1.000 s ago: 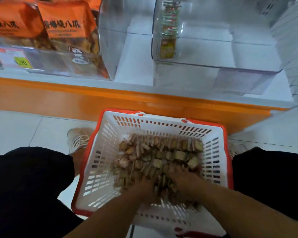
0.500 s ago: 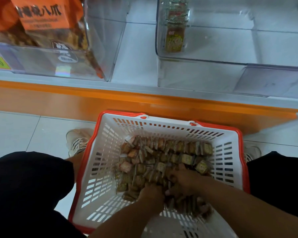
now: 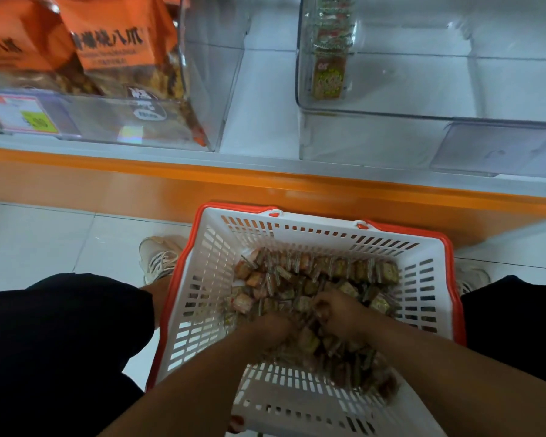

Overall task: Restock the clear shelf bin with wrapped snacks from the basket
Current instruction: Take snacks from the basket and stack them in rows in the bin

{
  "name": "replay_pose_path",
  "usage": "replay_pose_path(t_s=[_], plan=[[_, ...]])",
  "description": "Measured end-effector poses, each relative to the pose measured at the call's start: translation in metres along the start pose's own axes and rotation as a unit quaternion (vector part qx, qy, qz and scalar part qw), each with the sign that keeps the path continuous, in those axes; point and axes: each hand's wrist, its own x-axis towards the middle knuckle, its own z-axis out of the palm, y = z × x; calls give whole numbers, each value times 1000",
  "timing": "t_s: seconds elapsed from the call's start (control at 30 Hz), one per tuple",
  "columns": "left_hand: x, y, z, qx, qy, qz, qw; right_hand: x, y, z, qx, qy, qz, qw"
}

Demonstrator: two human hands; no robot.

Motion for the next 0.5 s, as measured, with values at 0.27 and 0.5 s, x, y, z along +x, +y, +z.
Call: replay_pose_path(t_s=[0.27,0.5], plan=[[-55,44,-18,-278,-4,33,960,-38,-64,-59,151,1,-12,988],[-118,90,-29,-264,14,116,957,-104,-134,-116,146,16,-59,987]])
